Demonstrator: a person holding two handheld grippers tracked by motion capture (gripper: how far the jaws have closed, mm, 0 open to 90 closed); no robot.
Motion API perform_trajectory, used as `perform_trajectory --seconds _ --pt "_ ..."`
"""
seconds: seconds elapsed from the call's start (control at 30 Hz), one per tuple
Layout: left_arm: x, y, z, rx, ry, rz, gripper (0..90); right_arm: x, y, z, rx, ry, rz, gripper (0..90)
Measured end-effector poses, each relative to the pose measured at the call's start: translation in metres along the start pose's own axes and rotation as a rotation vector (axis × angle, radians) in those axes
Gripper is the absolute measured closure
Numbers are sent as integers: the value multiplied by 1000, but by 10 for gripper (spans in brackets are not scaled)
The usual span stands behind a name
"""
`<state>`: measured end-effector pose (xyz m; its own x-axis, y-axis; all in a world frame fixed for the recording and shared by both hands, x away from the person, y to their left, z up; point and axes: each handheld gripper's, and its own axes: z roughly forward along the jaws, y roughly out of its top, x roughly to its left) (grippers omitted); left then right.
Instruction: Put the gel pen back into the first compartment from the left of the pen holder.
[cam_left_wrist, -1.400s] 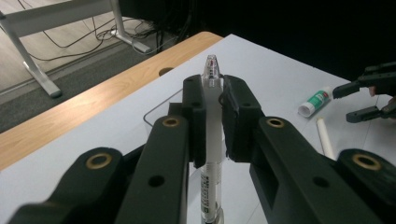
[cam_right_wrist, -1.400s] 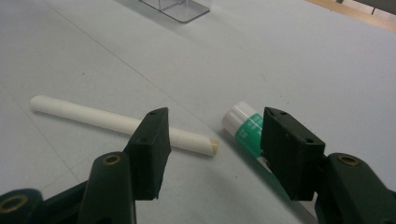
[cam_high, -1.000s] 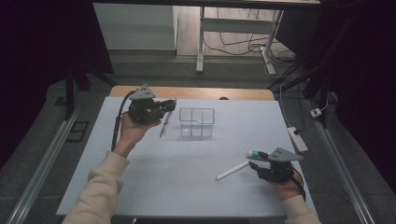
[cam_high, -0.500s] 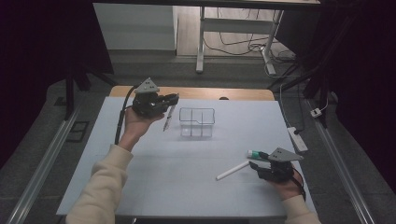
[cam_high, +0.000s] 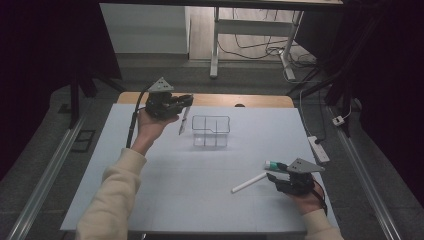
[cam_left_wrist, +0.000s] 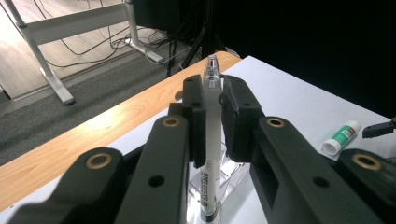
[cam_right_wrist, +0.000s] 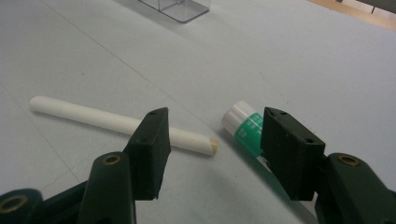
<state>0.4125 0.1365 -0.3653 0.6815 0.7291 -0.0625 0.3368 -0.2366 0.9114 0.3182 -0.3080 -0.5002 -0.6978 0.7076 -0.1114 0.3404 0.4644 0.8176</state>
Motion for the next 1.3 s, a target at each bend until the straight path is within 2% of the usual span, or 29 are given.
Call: perform_trajectory --seconds 0.3,0.63,0.83,1.17,1.3 --pt "0 7 14 5 8 -2 801 0 0 0 2 0 3 419" --pt "-1 16 23 -14 11 -9 801 0 0 -1 0 0 7 419" --pt "-3 19 27 -17 14 7 801 0 0 -1 -1 -2 8 419" --pt "-2 20 38 -37 32 20 801 -1 0 -2 -4 -2 12 419" --pt "-1 18 46 -25 35 14 801 -2 0 -2 -5 -2 12 419"
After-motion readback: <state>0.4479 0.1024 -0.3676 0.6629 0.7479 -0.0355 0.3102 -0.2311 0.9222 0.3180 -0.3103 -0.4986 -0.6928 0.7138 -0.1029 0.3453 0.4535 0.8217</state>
